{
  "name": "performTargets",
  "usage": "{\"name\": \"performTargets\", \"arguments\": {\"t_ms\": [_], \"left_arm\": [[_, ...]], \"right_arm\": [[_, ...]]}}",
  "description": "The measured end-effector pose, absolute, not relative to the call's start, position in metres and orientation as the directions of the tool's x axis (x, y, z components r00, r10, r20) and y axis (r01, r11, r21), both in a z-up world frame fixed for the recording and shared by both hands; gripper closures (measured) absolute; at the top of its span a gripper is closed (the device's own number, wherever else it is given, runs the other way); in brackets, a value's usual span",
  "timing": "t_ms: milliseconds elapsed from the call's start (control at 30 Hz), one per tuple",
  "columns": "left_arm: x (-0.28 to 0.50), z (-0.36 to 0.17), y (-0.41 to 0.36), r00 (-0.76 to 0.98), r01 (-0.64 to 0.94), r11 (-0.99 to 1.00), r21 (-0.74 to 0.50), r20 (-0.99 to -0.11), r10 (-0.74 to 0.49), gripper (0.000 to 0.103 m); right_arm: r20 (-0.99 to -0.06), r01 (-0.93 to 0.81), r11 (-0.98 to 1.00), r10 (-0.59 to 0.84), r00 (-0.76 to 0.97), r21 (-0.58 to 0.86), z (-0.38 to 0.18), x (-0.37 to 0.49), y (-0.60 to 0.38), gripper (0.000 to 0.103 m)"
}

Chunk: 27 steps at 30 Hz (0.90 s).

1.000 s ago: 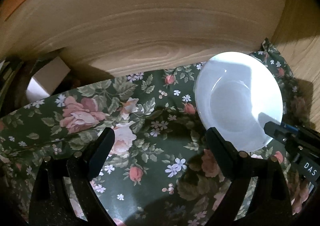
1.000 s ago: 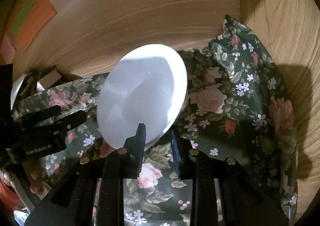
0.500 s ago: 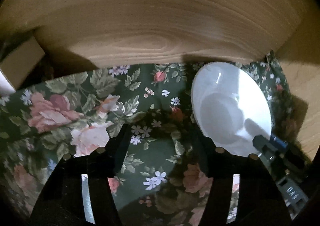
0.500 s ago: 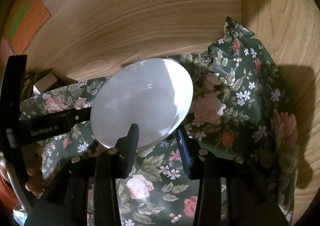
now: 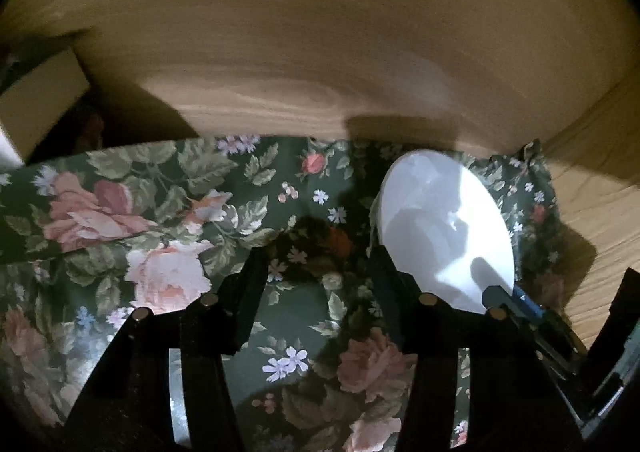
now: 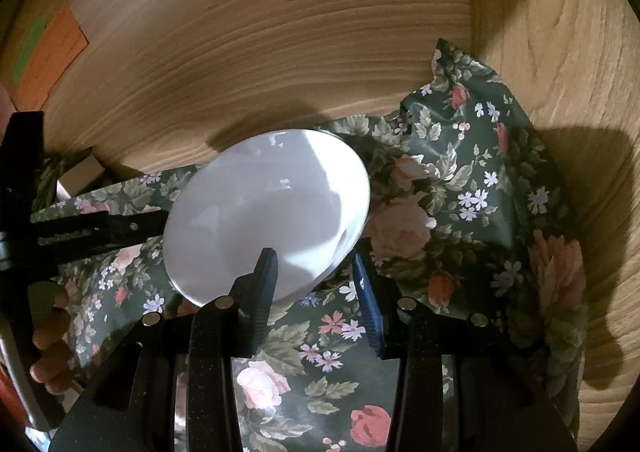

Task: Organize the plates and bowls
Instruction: 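Lift the white dotted bowl with both grippers and carry it toward the stack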

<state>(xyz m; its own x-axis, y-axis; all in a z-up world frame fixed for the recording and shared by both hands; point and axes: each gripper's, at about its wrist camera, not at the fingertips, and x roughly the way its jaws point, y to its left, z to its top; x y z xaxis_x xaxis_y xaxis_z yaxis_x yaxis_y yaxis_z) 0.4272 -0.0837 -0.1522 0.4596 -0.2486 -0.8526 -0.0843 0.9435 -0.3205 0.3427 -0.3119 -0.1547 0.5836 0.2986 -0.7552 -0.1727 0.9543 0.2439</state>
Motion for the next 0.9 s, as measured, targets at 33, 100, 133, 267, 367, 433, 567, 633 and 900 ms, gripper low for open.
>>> {"name": "performTargets", "arguments": {"t_ms": [33, 100, 133, 267, 367, 433, 567, 633, 900], "left_arm": [[0.423, -0.147, -0.081, 0.470, -0.078, 0.942, -0.326, -0.845, -0.254, 0.051], [0.420, -0.140, -0.081, 0.488, -0.060, 0.941, -0.334, -0.832, -0.264, 0.051], [0.419, -0.137, -0.081, 0.490, -0.050, 0.942, -0.333, -0.830, -0.267, 0.051], [0.422, -0.144, -0.091, 0.473, -0.021, 0.952, -0.306, -0.842, -0.260, 0.051], [0.425, -0.158, -0.103, 0.426, 0.000, 0.956, -0.293, -0.865, -0.265, 0.055], [0.426, -0.165, -0.108, 0.410, 0.016, 0.955, -0.295, -0.869, -0.275, 0.061], [0.424, -0.165, -0.120, 0.415, 0.084, 0.954, -0.288, -0.860, -0.296, 0.083], [0.423, -0.165, -0.127, 0.423, 0.098, 0.963, -0.251, -0.865, -0.269, 0.083], [0.418, -0.168, -0.138, 0.425, 0.077, 0.976, -0.206, -0.878, -0.219, 0.084]], "right_arm": [[-0.756, -0.171, 0.955, 0.297, 0.584, 0.243, -0.155, 0.343, -0.312, 0.067], [-0.756, -0.169, 0.955, 0.296, 0.585, 0.243, -0.155, 0.343, -0.312, 0.067], [-0.755, -0.167, 0.955, 0.295, 0.586, 0.244, -0.155, 0.344, -0.312, 0.067], [-0.754, -0.164, 0.953, 0.302, 0.584, 0.255, -0.157, 0.345, -0.309, 0.067], [-0.753, -0.168, 0.952, 0.306, 0.582, 0.257, -0.157, 0.345, -0.308, 0.067], [-0.752, -0.176, 0.950, 0.313, 0.580, 0.259, -0.157, 0.345, -0.307, 0.071], [-0.747, -0.178, 0.951, 0.309, 0.588, 0.252, -0.157, 0.346, -0.304, 0.072], [-0.750, -0.180, 0.953, 0.304, 0.588, 0.245, -0.157, 0.346, -0.302, 0.073], [-0.752, -0.184, 0.942, 0.336, 0.567, 0.282, -0.151, 0.339, -0.300, 0.076]]}}
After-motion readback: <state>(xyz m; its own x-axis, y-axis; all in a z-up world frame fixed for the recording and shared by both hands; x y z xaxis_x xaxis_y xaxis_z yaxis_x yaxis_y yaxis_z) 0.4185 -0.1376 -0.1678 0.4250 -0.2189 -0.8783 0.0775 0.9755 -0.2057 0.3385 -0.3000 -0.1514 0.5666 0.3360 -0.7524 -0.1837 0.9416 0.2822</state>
